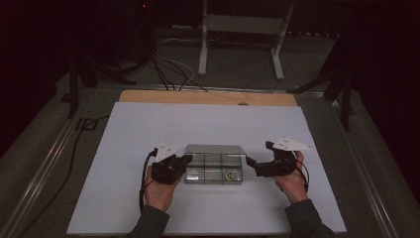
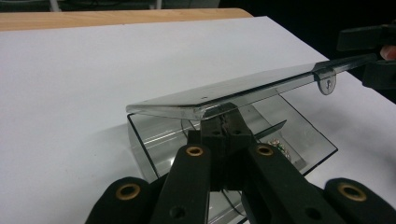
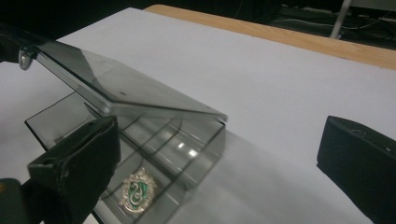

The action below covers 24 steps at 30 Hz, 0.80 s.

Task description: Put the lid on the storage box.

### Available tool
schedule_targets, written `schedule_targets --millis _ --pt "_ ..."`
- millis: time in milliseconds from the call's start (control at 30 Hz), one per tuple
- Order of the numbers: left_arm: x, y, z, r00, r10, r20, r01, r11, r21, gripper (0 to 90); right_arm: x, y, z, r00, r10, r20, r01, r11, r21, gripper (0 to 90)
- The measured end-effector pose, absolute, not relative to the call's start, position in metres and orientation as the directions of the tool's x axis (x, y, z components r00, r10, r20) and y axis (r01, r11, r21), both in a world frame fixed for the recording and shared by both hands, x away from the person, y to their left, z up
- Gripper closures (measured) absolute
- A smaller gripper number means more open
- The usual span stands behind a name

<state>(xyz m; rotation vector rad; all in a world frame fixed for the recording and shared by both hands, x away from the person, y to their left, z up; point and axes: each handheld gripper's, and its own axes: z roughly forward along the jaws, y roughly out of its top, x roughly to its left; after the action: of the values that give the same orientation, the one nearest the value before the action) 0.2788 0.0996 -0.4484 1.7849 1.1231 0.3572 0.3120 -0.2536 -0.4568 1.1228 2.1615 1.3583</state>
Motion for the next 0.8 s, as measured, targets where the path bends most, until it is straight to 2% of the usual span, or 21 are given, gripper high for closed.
schedule_targets --millis 300,800 --pt "0.272 0.098 -0.455 0.536 0.814 -0.221 0.531 -0.122 0.839 90.0 0.310 -0.271 -0.453 -0.581 0.802 0.140 0.438 0.164 0.884 0.0" --pt "0.259 0.102 -0.472 0.560 0.799 -0.220 0.543 -0.153 0.825 90.0 0.304 -0.276 -0.453 -0.555 0.819 0.148 0.432 0.132 0.892 0.0"
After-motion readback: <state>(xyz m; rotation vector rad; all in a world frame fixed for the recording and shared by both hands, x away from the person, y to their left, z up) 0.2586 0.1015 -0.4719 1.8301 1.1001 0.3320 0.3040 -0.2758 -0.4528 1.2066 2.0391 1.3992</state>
